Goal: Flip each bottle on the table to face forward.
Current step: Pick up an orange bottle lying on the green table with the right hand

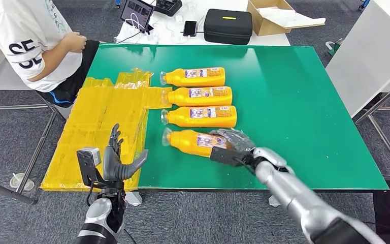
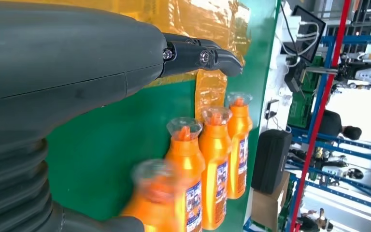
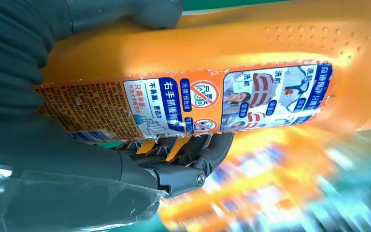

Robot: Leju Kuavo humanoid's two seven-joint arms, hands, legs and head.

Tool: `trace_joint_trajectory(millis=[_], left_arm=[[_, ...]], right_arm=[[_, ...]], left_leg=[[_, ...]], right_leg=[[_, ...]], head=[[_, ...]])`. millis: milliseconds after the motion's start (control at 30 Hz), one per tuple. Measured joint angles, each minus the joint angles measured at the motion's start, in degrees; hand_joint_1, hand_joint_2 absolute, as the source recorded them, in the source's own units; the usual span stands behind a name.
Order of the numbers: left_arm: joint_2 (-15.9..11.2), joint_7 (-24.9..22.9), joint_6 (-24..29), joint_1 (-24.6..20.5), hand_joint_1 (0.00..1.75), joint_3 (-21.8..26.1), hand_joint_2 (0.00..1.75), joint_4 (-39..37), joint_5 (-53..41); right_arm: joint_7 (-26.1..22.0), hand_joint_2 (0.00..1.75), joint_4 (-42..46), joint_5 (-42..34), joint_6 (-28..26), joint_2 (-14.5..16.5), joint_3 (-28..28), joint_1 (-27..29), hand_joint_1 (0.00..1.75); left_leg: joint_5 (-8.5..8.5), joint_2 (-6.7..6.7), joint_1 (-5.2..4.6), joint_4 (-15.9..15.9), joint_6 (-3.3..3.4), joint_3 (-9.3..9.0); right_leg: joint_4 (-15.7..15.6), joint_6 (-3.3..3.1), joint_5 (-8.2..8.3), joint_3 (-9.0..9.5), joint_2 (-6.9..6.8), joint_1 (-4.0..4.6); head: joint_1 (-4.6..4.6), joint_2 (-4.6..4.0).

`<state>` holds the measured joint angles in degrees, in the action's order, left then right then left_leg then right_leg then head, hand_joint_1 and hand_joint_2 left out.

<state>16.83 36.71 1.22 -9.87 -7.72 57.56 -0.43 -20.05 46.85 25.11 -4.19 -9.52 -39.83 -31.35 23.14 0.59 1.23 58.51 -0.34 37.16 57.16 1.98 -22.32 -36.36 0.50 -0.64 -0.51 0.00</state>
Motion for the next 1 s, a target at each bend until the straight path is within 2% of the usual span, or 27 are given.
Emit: trace_joint_trajectory(millis=[100,267,333,433,533,667,833,1000], left_arm=[[0.0,0.0,0.0,0.2,0.00,0.0,1.75,0.6,0.3],[0.0,0.0,0.0,0.5,0.00,0.0,1.75,0.9,0.4],[0.0,0.1,0.0,0.7,0.00,0.0,1.75,1.4,1.0],[0.0,0.0,0.0,0.9,0.00,-0.1,1.75,2.6,2.7],[0.0,-0.4,-0.2,0.9,0.00,-0.2,1.75,4.1,4.5],[0.0,-1.2,-1.2,1.1,0.00,-0.5,1.75,5.9,7.6],[0.0,-2.7,-4.6,1.8,0.00,-2.0,1.75,8.0,10.6],[0.0,-4.9,-11.7,2.2,0.00,-4.7,1.75,8.4,14.6]], right_arm=[[-0.6,1.75,5.8,0.7,-1.6,1.4,4.3,4.3,1.75],[-2.1,1.75,10.6,1.0,-1.9,2.4,9.0,7.5,1.75],[-6.2,1.75,13.2,-0.5,-5.3,3.8,11.5,9.4,1.75],[-12.7,1.75,19.5,-2.8,-13.1,7.7,16.5,13.0,1.75],[-15.6,1.75,25.3,-4.1,-18.1,10.8,20.2,15.8,1.75],[-18.4,1.75,30.2,-3.9,-22.8,13.3,24.3,18.9,1.75],[-19.7,1.75,31.7,-4.9,-25.3,15.3,27.0,21.3,1.75],[-19.8,1.75,31.0,-9.1,-25.0,16.5,27.3,22.8,1.75]], left_leg=[[0.01,-0.03,0.01,0.0,0.00,0.06],[0.00,0.04,0.01,0.0,0.00,0.21],[0.00,0.03,-0.01,0.0,0.00,0.23],[0.00,0.04,0.00,0.0,0.00,0.25],[0.00,0.08,0.02,0.0,0.00,0.27],[0.02,0.03,0.00,0.0,0.00,0.29],[0.01,0.03,-0.02,0.0,0.01,0.29],[0.02,0.02,-0.01,0.0,0.01,0.30]], right_leg=[[0.0,-0.01,-0.03,-0.14,0.01,0.01],[0.0,-0.01,-0.05,-0.18,-0.07,0.00],[0.0,0.00,-0.04,-0.20,-0.07,-0.01],[0.0,-0.01,-0.05,-0.28,-0.07,-0.01],[0.0,-0.03,-0.07,-0.29,-0.14,0.01],[0.0,-0.02,-0.06,-0.31,-0.13,-0.01],[0.0,-0.02,-0.06,-0.31,-0.14,-0.02],[0.0,-0.02,-0.05,-0.32,-0.14,-0.01]], head=[[-0.02,0.00],[0.02,0.00],[0.03,0.00],[0.00,0.01],[0.01,0.00],[0.03,0.00],[0.03,0.00],[0.03,0.01]])
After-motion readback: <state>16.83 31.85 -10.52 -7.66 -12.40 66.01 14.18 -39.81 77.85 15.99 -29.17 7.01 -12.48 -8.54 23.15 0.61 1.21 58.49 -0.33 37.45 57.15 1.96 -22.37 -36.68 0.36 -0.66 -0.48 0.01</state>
